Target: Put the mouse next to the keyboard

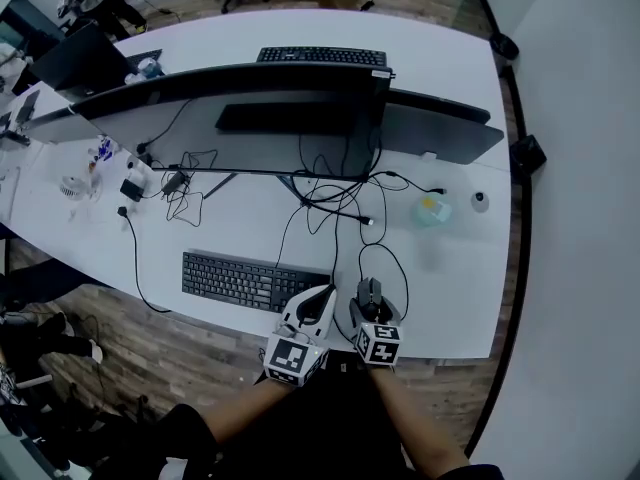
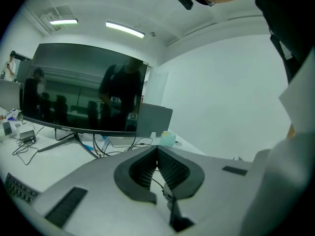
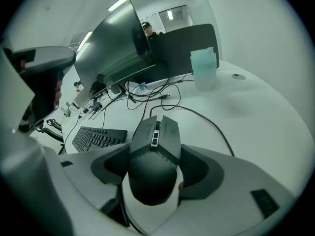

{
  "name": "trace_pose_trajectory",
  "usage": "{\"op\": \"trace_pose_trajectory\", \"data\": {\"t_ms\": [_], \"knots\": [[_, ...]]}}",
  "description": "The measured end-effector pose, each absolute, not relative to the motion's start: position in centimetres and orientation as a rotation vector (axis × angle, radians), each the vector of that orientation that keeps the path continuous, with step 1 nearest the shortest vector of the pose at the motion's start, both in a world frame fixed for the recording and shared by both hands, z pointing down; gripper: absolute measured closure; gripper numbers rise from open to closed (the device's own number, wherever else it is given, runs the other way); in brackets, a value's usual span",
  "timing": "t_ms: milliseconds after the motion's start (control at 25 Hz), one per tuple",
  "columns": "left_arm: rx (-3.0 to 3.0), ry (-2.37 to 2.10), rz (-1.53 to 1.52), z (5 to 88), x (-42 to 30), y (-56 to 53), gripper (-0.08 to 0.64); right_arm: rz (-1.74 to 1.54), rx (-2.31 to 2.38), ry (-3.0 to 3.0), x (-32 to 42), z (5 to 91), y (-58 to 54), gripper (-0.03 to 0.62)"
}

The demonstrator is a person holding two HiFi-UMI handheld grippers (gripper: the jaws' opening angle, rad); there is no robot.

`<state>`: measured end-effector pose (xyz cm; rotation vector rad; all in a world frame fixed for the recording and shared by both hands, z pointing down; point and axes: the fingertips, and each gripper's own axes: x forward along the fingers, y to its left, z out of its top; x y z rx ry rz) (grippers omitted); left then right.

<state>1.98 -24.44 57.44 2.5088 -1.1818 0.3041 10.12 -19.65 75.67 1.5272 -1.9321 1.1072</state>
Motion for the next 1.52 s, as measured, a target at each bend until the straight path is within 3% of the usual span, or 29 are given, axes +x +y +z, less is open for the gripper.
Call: {"op": "trace_pose_trajectory", "data": {"t_ms": [1080, 1520], "knots": [[2.466, -1.243, 0.296, 57.5, -2.5, -21.1, 0.557, 1.020, 1.504, -1.751, 9.2, 79.0, -18.6, 0.281], [2.543, -1.205, 0.191, 54.8, -4.1, -17.7, 0.557, 0.984, 1.565, -1.967, 6.8, 71.5, -15.6, 0.282]]}}
